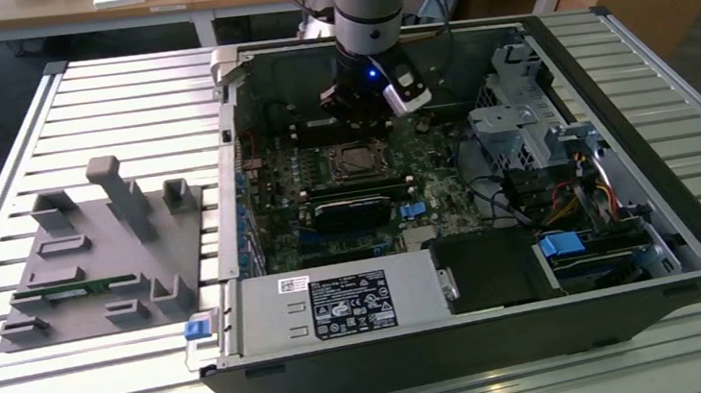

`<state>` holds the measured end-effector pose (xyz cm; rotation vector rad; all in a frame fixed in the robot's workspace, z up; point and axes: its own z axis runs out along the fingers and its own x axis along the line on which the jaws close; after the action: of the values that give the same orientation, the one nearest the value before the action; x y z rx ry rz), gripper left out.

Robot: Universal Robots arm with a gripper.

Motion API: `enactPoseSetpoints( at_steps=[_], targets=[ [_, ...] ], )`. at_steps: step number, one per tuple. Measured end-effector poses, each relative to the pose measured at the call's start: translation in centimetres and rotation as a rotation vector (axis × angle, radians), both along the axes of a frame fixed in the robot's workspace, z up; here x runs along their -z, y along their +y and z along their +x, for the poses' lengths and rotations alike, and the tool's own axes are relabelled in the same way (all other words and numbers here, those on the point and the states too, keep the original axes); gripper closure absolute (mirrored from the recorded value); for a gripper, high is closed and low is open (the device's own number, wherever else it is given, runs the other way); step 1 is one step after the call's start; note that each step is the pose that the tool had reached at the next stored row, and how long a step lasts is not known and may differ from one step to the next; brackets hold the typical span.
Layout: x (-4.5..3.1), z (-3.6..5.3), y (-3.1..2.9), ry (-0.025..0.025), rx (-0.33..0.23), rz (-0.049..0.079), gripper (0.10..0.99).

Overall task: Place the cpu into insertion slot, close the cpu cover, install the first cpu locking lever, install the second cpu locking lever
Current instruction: 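Install the first cpu locking lever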

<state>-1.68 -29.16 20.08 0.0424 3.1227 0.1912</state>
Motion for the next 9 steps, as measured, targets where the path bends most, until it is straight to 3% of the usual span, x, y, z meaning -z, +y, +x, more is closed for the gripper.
enactPoseSetpoints(
  at_steps=[9],
  targets=[
    [0.25,0.01,0.01,0.0001,0.000,-0.031,0.980]
  ],
)
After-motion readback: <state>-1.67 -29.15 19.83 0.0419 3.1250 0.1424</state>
